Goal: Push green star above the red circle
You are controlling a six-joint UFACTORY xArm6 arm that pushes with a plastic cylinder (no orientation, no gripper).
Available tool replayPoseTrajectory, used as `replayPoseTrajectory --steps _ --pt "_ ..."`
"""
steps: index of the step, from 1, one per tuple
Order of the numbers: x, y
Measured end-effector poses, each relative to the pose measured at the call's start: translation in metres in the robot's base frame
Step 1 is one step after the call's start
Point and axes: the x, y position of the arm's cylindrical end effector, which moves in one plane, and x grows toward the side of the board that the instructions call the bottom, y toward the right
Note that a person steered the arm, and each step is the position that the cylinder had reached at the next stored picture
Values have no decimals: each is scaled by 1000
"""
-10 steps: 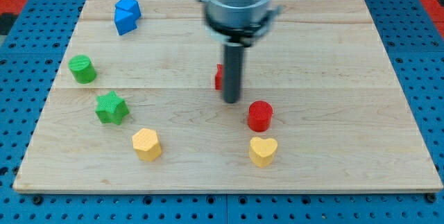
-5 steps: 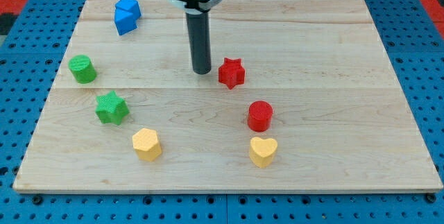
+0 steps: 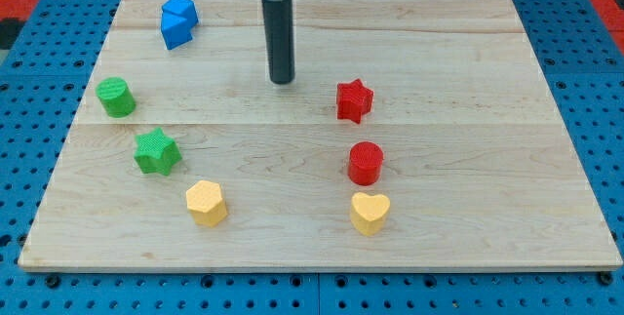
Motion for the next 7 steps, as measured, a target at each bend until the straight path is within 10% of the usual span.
replayPoseTrajectory --steps 3,5,7 --pt "-13 -252" --pt "69 -240" --pt "63 -188"
